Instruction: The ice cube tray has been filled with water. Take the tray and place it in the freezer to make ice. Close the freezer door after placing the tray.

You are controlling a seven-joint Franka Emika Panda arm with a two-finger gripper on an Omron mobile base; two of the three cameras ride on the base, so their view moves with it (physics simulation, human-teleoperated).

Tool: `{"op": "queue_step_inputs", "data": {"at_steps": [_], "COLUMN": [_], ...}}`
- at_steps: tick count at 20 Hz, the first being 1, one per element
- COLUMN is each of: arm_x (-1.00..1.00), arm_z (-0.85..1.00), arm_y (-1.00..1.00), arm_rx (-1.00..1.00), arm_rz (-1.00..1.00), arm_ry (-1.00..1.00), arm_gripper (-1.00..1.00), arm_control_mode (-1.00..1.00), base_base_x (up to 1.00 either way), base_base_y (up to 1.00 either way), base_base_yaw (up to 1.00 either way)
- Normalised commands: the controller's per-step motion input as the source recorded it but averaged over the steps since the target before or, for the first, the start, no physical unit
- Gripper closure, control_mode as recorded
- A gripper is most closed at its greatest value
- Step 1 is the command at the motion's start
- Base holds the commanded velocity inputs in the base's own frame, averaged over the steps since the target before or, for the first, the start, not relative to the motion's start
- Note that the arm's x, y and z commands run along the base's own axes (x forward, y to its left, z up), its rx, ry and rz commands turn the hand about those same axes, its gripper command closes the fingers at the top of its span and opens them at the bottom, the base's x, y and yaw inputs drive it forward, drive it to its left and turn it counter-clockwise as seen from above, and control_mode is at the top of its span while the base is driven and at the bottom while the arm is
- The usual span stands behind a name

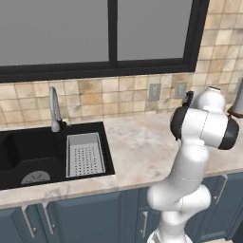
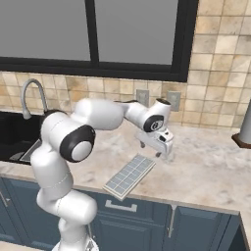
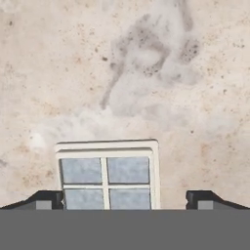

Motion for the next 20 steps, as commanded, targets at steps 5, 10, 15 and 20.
{"op": "queue_step_inputs", "data": {"at_steps": [5, 10, 15, 20], "arm_x": [-0.49, -0.67, -0.79, -0.70], "arm_z": [0.45, 0.26, 0.24, 0.26], "arm_y": [0.02, 0.13, 0.23, 0.14], "arm_rx": [0.00, 0.00, 0.00, -0.02], "arm_rz": [-0.13, -0.14, -0.17, -0.18], "arm_ry": [-0.09, -0.09, -0.17, -0.15], "arm_gripper": [-1.00, -1.00, -1.00, -1.00], "arm_control_mode": [-1.00, -1.00, -1.00, -1.00], "base_base_x": [0.00, 0.00, 0.00, 0.00], "base_base_y": [0.00, 0.00, 0.00, 0.00], "base_base_yaw": [0.00, 0.00, 0.00, 0.00]}}
